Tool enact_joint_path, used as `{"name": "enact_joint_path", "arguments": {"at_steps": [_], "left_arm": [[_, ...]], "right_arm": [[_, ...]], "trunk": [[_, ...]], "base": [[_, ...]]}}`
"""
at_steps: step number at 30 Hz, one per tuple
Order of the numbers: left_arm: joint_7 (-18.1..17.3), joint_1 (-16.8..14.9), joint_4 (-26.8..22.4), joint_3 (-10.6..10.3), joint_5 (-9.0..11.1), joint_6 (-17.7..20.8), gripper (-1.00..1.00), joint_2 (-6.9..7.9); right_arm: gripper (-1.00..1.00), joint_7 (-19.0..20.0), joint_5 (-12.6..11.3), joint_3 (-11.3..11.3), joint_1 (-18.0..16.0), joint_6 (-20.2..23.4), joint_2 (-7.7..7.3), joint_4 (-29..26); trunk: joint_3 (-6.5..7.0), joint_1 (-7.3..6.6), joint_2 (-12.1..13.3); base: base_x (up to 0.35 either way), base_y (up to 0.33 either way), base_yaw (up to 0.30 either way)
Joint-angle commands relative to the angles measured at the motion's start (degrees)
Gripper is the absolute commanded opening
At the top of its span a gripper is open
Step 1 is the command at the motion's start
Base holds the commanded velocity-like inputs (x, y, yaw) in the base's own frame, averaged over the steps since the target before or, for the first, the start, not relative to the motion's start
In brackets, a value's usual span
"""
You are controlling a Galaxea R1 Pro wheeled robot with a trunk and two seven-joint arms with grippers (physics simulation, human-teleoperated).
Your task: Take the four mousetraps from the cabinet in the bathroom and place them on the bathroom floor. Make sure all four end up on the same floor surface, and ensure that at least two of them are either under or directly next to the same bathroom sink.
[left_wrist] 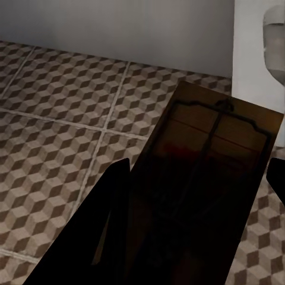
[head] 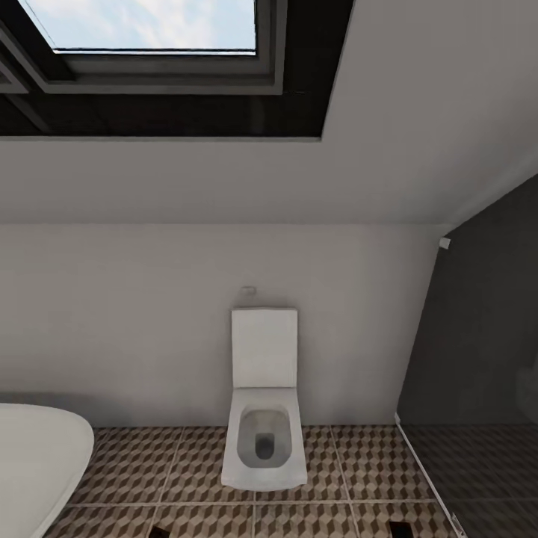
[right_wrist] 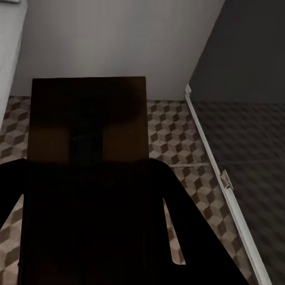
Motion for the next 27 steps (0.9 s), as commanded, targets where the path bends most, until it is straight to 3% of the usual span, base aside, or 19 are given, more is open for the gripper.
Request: {"name": "enact_joint_path", "arguments": {"at_steps": [1, 27], "left_arm": [[0.25, -0.11, 0.21, -0.15, -0.09, -0.32, -1.00, -0.01], [0.25, -0.11, 0.21, -0.15, -0.09, -0.32, -1.00, -0.01]], "right_arm": [[-1.00, -0.07, -0.33, 0.49, -0.07, -0.15, 0.02, 0.09], [-1.00, -0.11, -0.26, 0.49, -0.07, -0.13, 0.02, 0.11]], "trunk": [[-0.11, 0.02, -0.10], [-0.11, 0.02, -0.10]], "base": [[0.000, 0.000, 0.000], [0.000, 0.000, 0.027]]}}
